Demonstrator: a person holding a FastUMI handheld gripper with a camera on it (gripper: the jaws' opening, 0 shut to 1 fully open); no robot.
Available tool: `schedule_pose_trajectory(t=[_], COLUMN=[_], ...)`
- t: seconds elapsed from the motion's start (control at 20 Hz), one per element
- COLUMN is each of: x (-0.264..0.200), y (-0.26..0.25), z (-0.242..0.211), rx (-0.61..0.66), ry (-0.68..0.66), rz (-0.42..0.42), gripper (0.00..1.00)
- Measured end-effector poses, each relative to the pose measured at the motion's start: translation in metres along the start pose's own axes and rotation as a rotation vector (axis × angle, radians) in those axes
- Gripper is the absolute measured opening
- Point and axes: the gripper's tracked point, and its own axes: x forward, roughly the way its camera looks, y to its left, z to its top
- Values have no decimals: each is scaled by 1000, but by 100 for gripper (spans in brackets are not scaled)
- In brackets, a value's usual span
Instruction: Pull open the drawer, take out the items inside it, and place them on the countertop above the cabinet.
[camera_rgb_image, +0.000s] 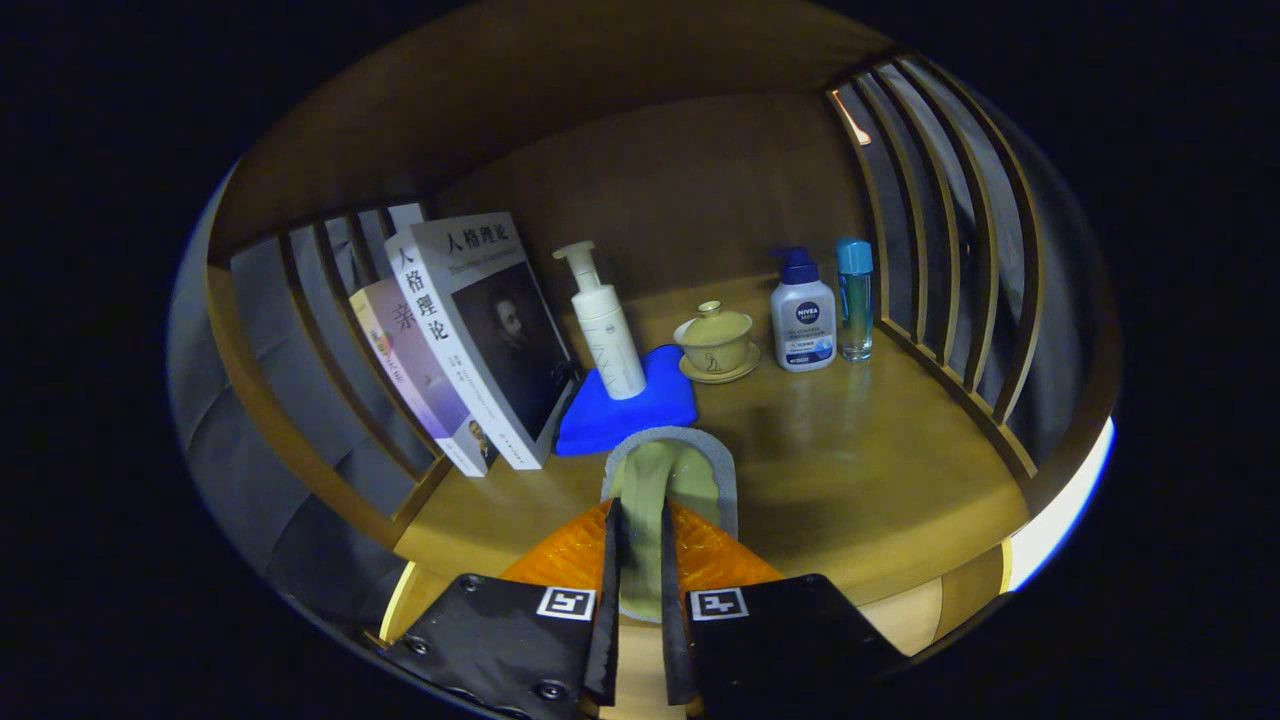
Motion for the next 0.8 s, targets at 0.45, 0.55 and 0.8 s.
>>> schedule_pose_trajectory(t=[0.45, 0.55, 0.8], x=[4, -6, -46], y=[-12, -11, 4], z=[16, 21, 21], rx=[-41, -72, -188], ry=[-98, -130, -222], rz=[-39, -37, -5], gripper=[73, 90, 98])
